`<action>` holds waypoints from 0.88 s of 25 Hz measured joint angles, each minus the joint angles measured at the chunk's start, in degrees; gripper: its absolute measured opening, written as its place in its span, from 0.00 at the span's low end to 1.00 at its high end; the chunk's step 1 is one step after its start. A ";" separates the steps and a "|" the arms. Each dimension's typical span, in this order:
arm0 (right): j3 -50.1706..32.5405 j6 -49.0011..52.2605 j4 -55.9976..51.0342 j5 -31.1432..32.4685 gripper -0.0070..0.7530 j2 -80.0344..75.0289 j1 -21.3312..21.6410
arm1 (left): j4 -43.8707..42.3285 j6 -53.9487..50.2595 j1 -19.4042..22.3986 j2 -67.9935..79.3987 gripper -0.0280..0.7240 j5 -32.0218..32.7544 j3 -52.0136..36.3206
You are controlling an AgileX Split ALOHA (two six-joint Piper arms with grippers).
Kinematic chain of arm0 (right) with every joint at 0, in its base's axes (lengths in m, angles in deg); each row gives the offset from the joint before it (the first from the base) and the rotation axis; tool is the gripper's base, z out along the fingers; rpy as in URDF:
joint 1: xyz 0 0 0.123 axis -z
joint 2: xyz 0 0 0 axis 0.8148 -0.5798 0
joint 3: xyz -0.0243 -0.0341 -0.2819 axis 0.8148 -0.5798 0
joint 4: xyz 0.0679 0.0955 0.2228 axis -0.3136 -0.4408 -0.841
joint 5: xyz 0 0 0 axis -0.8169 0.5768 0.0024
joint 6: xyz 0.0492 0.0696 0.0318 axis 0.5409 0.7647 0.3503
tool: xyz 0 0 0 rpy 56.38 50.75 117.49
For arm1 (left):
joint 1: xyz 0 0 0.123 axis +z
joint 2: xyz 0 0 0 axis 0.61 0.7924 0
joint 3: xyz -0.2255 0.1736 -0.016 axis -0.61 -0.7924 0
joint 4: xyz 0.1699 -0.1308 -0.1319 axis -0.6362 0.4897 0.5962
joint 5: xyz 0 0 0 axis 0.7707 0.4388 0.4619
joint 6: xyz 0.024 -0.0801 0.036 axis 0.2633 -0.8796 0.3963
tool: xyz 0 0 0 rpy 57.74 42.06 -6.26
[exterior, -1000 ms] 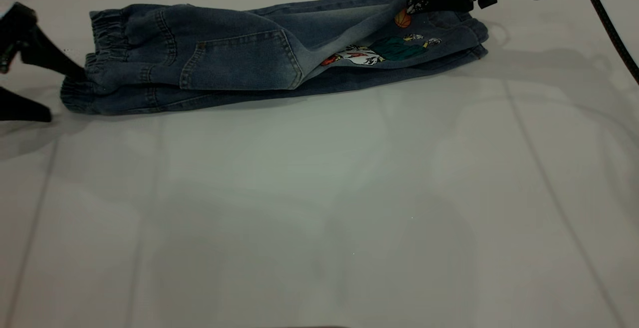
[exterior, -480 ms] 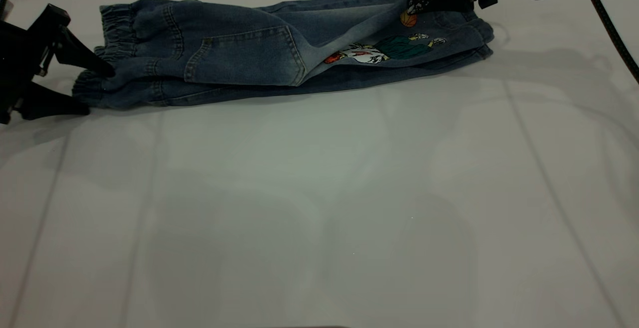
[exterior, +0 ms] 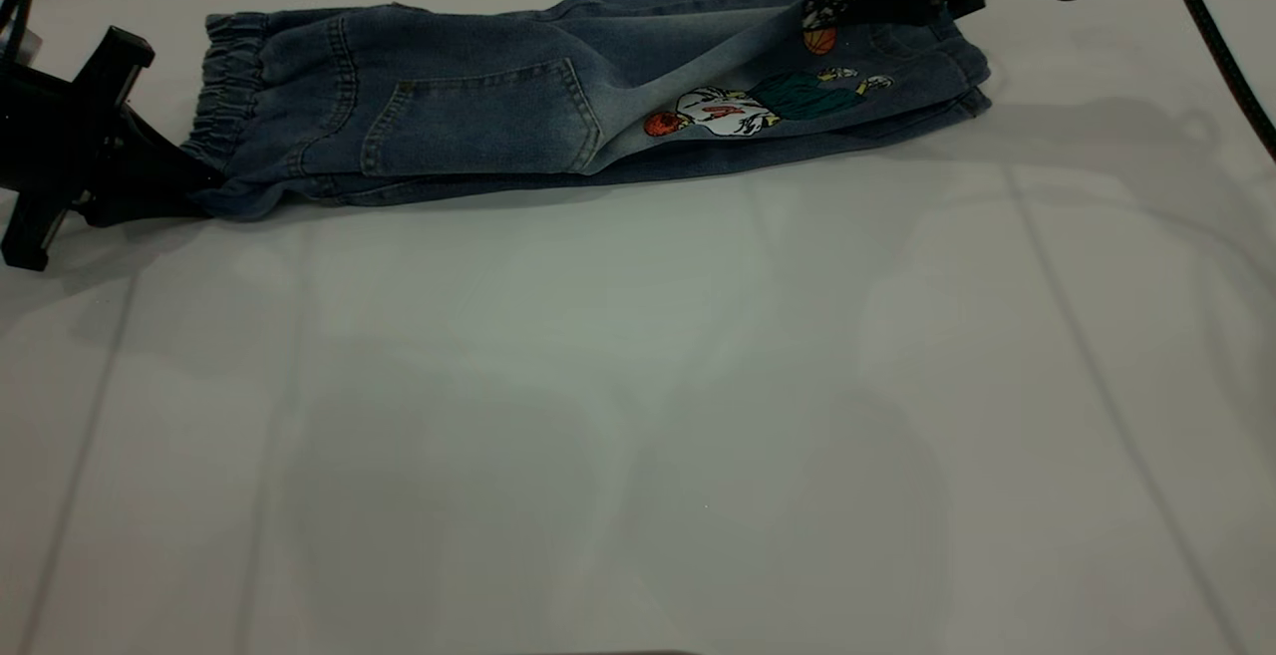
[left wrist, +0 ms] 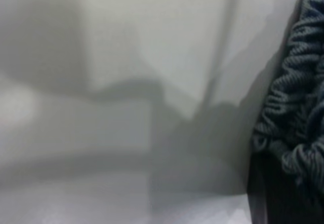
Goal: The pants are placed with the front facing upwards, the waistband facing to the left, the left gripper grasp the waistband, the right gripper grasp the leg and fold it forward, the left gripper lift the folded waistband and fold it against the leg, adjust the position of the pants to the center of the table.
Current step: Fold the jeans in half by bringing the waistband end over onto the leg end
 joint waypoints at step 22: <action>16.20 12.03 7.05 -12.86 0.66 -10.52 -17.11 | -14.17 0.06 -12.42 -32.60 0.15 -1.90 -0.77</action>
